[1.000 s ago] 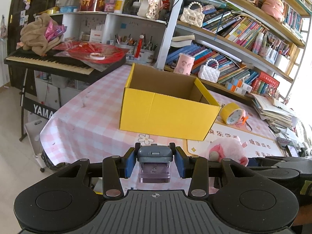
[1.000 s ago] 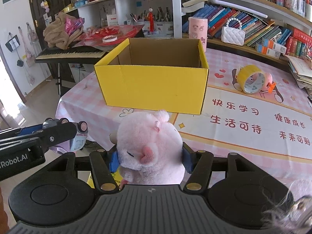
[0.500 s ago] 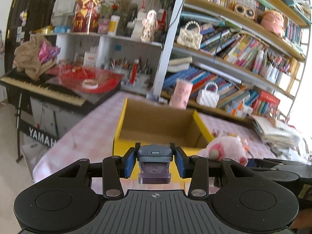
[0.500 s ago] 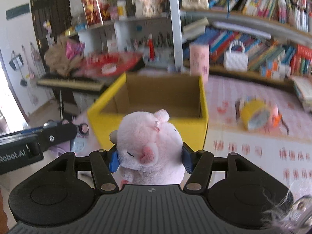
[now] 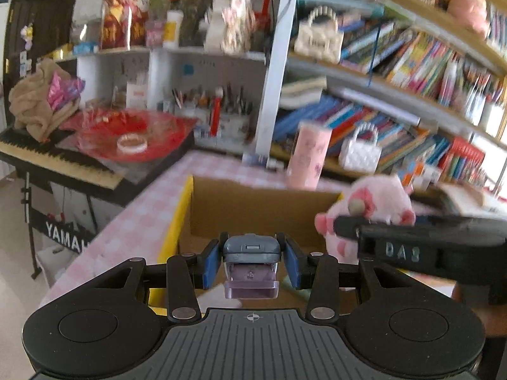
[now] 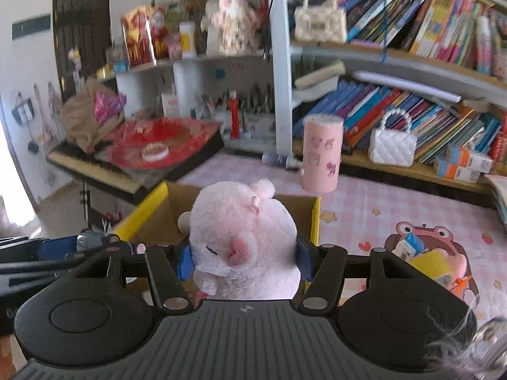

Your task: Organize objects

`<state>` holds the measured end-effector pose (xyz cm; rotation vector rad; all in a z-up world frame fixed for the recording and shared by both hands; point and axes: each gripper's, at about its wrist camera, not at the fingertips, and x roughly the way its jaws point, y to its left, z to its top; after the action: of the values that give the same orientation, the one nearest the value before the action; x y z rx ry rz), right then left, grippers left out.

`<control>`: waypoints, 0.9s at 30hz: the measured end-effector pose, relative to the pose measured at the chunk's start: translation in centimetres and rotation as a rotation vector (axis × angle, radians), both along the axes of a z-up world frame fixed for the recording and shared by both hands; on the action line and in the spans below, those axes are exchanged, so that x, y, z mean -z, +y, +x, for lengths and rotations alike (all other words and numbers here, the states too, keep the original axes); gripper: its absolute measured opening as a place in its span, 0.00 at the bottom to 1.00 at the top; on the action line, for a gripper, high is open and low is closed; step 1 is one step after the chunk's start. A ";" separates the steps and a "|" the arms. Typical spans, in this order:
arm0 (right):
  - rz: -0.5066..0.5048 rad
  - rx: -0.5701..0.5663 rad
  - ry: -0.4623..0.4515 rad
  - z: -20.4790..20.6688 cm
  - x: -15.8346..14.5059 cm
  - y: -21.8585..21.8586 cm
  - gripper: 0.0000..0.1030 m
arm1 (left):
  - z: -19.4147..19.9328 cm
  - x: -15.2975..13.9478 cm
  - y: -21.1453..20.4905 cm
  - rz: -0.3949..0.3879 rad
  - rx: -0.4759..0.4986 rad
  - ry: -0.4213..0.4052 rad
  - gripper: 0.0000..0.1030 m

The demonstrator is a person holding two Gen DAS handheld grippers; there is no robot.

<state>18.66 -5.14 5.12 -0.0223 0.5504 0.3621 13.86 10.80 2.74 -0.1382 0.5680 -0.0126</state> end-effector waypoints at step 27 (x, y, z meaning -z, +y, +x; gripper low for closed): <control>-0.238 -0.295 0.284 9.2 6.6 5.6 0.59 | 4.9 5.4 -2.9 0.097 0.032 0.202 0.40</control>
<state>27.86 0.50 -1.52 -0.2876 0.8727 0.5908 18.80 7.92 -2.69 -0.0359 0.7710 -0.0020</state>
